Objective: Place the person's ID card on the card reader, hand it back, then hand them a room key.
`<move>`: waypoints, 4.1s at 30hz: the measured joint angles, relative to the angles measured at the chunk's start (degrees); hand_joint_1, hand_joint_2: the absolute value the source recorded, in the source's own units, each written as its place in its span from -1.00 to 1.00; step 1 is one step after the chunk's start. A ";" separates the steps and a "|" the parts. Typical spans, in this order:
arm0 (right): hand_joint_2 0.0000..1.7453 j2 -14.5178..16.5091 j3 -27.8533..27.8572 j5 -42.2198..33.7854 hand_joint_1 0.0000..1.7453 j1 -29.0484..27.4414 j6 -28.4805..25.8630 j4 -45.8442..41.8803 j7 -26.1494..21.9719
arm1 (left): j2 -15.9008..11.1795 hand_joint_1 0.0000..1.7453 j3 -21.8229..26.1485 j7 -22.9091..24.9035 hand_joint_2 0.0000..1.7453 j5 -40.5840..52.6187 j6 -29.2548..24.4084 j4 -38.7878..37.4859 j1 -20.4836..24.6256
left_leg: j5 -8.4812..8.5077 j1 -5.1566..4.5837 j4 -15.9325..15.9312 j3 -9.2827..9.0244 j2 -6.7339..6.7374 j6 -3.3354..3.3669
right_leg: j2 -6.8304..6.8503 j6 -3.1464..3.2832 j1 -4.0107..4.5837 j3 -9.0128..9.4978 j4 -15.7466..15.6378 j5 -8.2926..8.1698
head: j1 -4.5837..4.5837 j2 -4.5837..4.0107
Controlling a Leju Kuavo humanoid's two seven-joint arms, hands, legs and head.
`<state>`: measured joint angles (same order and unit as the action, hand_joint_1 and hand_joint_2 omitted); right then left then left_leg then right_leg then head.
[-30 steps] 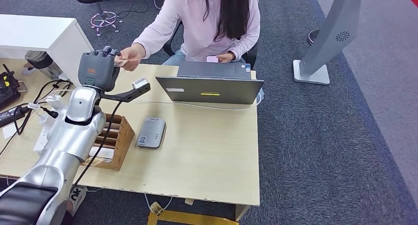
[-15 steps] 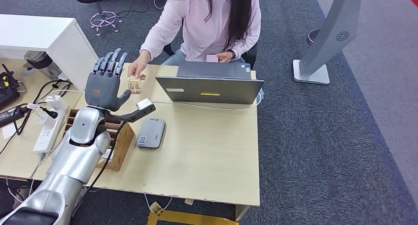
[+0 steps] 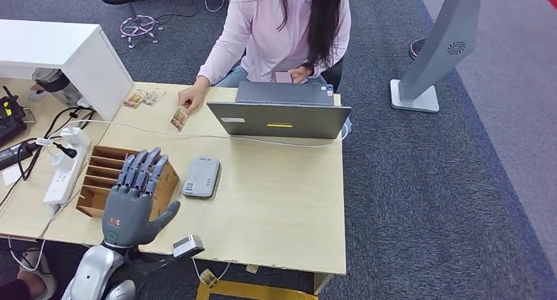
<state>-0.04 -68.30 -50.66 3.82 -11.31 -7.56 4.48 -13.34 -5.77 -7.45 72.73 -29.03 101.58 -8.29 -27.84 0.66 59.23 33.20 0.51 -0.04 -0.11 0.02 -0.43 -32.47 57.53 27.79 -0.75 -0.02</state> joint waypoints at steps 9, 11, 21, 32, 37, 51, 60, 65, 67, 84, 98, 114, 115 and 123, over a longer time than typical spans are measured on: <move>1.00 0.89 1.71 -2.22 -1.00 -0.27 -1.44 0.00 0.10 | 0.22 -1.00 1.37 1.99 1.00 1.98 1.56 7.32 -13.67 | 0.00 0.00 0.00 0.00 -0.05 0.00 | 0.07 0.02 0.01 0.03 0.00 0.02 | 0.01 0.00; 1.00 0.99 1.98 -2.61 -1.00 -0.27 -1.75 0.00 0.16 | 0.35 -1.00 2.21 3.35 1.00 3.27 2.17 8.17 -15.55 | 0.00 0.01 0.00 0.00 -0.07 0.00 | 0.09 0.02 0.01 0.04 0.00 0.02 | 0.01 0.00; 1.00 1.29 2.38 -3.10 -1.00 -0.31 -2.02 0.00 0.45 | 1.75 -1.00 10.49 6.27 1.00 8.62 3.94 9.28 -19.59 | 0.01 0.03 -0.01 -0.02 -0.15 -0.01 | 0.17 0.02 0.04 0.07 0.00 0.02 | -0.01 0.00; 1.00 1.31 2.33 -2.73 -1.00 -0.23 -1.07 0.00 0.36 | 3.05 -1.00 19.04 4.26 1.00 7.67 10.98 5.25 -14.01 | 0.04 0.04 0.00 -0.04 -0.19 -0.01 | 0.22 0.03 0.04 0.10 0.00 0.01 | -0.01 0.00; 1.00 1.31 2.09 -2.48 -1.00 -0.18 -0.73 0.00 1.04 | 3.08 -1.00 19.82 4.22 1.00 8.47 13.27 1.73 -10.69 | 0.05 0.03 0.00 -0.04 -0.20 -0.01 | 0.23 0.02 0.04 0.11 0.00 0.01 | 0.00 0.00; 1.00 1.28 1.00 -2.16 -1.00 -0.12 -0.45 0.01 0.70 | 2.39 -1.00 19.81 5.32 1.00 8.58 15.24 -4.51 -6.11 | 0.04 0.03 0.00 -0.04 -0.18 -0.01 | 0.20 0.02 0.04 0.09 0.00 0.01 | 0.01 0.00; 1.00 1.26 0.90 -2.21 -1.00 -0.10 -0.19 0.02 0.88 | 1.66 -1.00 19.79 6.25 1.00 7.63 15.79 -5.05 -5.83 | 0.04 0.03 0.00 -0.04 -0.18 -0.01 | 0.20 0.02 0.04 0.09 0.00 0.01 | 0.01 0.00; 1.00 1.23 0.80 -2.21 -1.00 -0.09 -0.01 0.04 0.90 | 1.29 0.50 19.79 6.28 1.00 7.44 15.91 -5.36 -5.77 | 0.04 0.03 0.00 -0.04 -0.18 -0.01 | 0.20 0.02 0.04 0.09 0.00 0.01 | 0.00 0.00; 1.00 1.22 0.68 -2.21 -1.00 -0.08 0.03 0.04 0.88 | 1.20 1.00 19.79 6.30 1.00 7.42 15.89 -5.50 -5.73 | 0.04 0.03 0.00 -0.04 -0.18 -0.01 | 0.20 0.02 0.04 0.09 0.00 0.01 | 0.00 0.00; 1.00 1.18 0.04 -3.24 -1.00 0.02 -0.15 0.28 0.62 | 0.21 1.00 19.77 4.45 1.00 6.49 14.30 -6.23 -6.07 | 0.04 0.03 0.00 -0.05 -0.17 -0.01 | 0.19 0.03 0.04 0.10 0.00 0.01 | 0.00 0.00; 1.00 1.17 -0.05 -4.47 -1.00 0.04 -0.34 0.28 -0.66 | -0.64 1.00 19.76 2.49 1.00 5.61 8.46 -3.38 -7.01 | 0.04 0.03 0.00 -0.05 -0.18 -0.01 | 0.19 0.02 0.04 0.10 0.00 0.01 | 0.01 0.00; 1.00 1.17 -0.42 -5.12 -1.00 0.10 -0.04 0.28 -0.02 | -1.69 1.00 15.92 1.84 1.00 5.04 1.83 13.91 -7.09 | 0.07 0.04 0.01 -0.06 -0.20 -0.02 | 0.25 0.03 0.04 0.00 -0.01 0.00 | -0.02 0.00; 1.00 1.16 -0.64 -4.74 -1.00 0.15 0.22 0.29 0.06 | -2.09 1.00 15.62 2.31 1.00 5.17 2.27 13.74 -5.31 | 0.09 0.05 0.01 -0.05 -0.23 -0.03 | 0.29 0.03 0.04 0.01 -0.01 -0.01 | -0.01 0.00; 1.00 0.72 -3.32 -2.52 -1.00 1.15 2.30 0.31 -0.51 | -5.97 1.00 12.16 4.26 1.00 8.91 4.66 -1.30 17.38 | 0.53 0.11 0.01 0.04 -0.42 -0.16 | 0.49 0.20 0.07 -0.03 0.01 -0.36 | 0.01 0.00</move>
<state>0.68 -71.62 -53.18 4.97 -9.01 -7.26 3.97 -19.31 6.39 -3.19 81.64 -24.37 100.28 9.09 -27.31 0.77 59.24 33.24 0.09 -0.19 0.38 0.22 -0.36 -32.50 57.54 27.44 -0.74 -0.02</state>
